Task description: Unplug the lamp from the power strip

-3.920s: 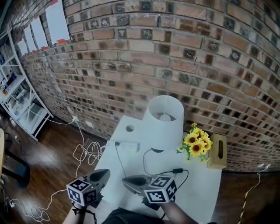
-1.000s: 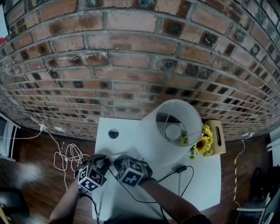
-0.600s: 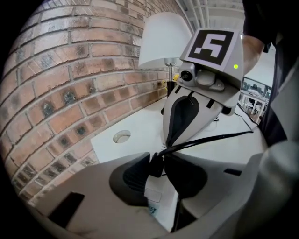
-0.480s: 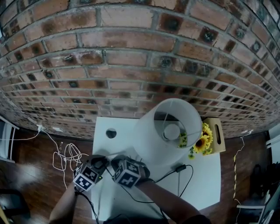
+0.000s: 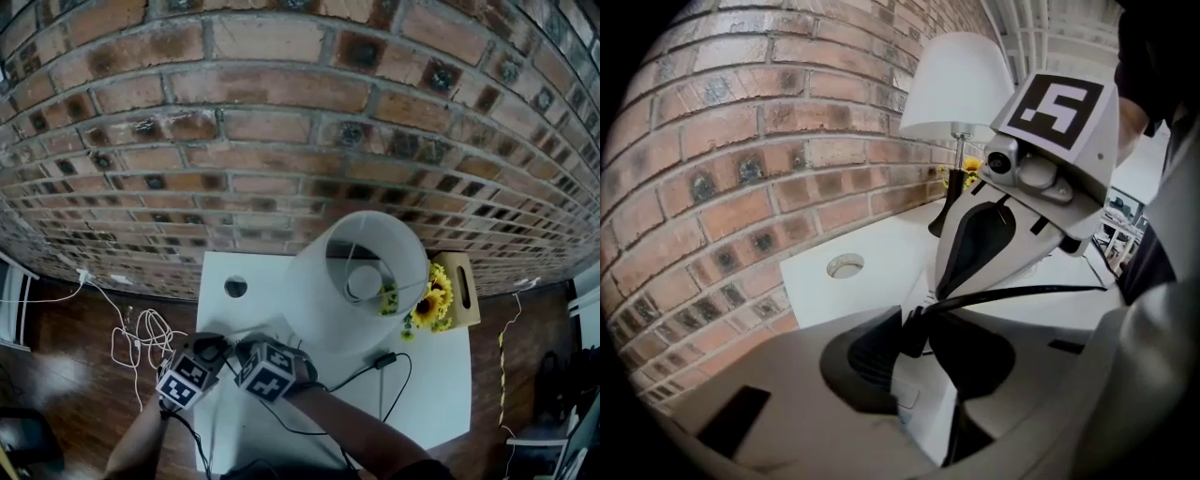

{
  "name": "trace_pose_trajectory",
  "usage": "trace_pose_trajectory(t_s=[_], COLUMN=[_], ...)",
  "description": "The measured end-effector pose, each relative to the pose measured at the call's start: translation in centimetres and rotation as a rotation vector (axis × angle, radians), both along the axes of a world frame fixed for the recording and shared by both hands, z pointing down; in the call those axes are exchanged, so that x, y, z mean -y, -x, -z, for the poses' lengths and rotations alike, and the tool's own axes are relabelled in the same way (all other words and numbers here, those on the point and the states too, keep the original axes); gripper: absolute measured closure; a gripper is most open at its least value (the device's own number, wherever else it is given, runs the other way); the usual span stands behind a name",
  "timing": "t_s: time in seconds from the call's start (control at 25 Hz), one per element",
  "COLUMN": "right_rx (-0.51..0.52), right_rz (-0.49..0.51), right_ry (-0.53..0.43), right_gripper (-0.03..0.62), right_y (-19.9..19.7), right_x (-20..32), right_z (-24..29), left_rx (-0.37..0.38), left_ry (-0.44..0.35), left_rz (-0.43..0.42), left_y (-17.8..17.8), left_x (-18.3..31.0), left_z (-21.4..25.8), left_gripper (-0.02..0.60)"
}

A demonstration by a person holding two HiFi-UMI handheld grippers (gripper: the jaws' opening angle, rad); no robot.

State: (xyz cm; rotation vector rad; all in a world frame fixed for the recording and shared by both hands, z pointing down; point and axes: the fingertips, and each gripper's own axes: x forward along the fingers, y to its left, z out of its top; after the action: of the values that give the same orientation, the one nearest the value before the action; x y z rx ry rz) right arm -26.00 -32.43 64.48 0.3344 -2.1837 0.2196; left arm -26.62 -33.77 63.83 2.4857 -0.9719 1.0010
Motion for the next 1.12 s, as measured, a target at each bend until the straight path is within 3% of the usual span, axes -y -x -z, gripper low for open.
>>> trace_pose_trajectory(t_s=[0.44,0.56,0.76,1.12], right_rx=[0.015,0.038,0.043,0.054], right_rz=[-0.056,-0.072,-0.083,-0.104], right_ry=[0.036,0.054,0.077,0.076], right_gripper=[0.591,0.591,0.591,0.591], right_y=[-0.2,-0.1,-0.2,-0.2], right_x=[0.1,0.0,0.1,0.1], right_z=[0.0,0.1,0.1,0.1], left_rx=[-0.104,-0.097,-0.023,-0.106], left_ry=[0.05,0.064,0.017,0.078], left_rz=[0.1,0.124,0.034,0.126], left_y=[0.6,1.2,0.1,0.8], left_x=[0.4,0.5,0.2,0.6], left_z=[0.4,0.2,0.5,0.4], left_gripper=[0.472,0.472,0.476,0.479])
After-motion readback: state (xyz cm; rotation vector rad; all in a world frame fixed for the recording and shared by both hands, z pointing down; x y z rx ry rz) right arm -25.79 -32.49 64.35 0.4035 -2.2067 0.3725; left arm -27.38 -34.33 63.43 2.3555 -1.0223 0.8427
